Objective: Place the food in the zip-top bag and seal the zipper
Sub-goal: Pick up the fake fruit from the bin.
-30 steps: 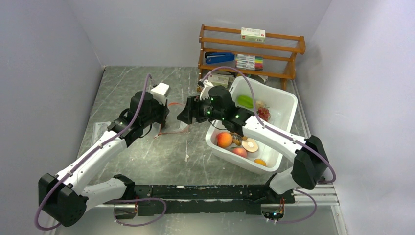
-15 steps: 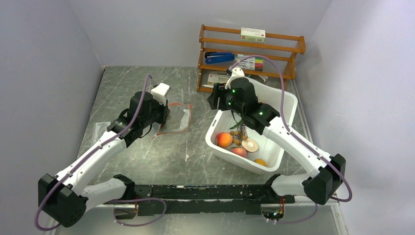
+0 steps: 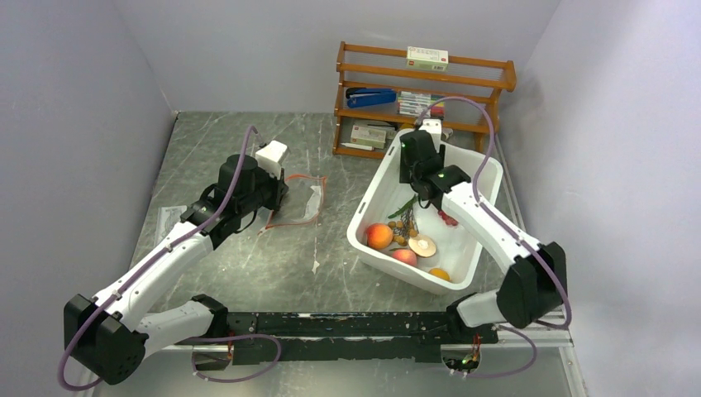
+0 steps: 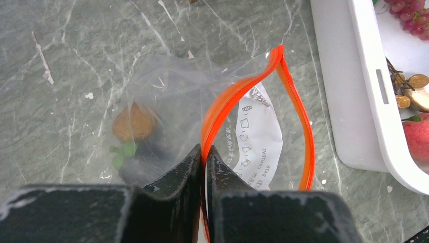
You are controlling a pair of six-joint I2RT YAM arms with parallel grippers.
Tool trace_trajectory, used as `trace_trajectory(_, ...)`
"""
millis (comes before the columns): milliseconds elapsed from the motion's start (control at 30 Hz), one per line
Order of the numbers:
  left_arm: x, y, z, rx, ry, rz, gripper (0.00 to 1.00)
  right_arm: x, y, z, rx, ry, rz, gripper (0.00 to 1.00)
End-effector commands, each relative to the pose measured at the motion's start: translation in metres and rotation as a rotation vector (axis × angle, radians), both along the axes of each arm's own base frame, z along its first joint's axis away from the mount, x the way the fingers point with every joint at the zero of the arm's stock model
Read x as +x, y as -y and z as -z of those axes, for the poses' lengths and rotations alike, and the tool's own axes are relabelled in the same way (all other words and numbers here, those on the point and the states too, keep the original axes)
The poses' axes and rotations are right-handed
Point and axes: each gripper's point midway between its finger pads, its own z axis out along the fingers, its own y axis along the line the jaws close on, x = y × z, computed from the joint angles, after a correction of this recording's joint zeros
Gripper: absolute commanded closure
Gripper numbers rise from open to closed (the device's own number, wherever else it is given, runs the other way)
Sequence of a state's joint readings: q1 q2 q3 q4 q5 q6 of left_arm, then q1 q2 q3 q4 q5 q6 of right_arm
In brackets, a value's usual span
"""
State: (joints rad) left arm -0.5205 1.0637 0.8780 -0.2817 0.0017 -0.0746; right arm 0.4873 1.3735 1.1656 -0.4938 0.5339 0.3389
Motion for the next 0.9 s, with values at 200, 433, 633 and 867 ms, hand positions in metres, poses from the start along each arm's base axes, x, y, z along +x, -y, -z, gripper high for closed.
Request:
trace_trajectory(200, -0.001, 0.008, -0.019, -0.034, 0.045, 0.039, 0.93, 0.0, 0.086, 0.071, -0.221, -0.199, 0.225, 0.5)
trace_trajectory(433, -0.001, 0.011, -0.021, -0.042, 0.04, 0.055, 0.93, 0.013, 0.092, 0.113, -0.233, -0.307, 0.277, 0.47)
trace_trajectory(633, -0.001, 0.009, -0.021, -0.04, 0.051, 0.048, 0.93, 0.013, 0.107, 0.133, -0.206, -0.337, 0.299, 0.43)
trace_trajectory(867, -0.001, 0.01, -0.018, -0.033, 0.038, 0.05, 0.93, 0.011, 0.112, 0.151, -0.137, -0.388, 0.283, 0.41)
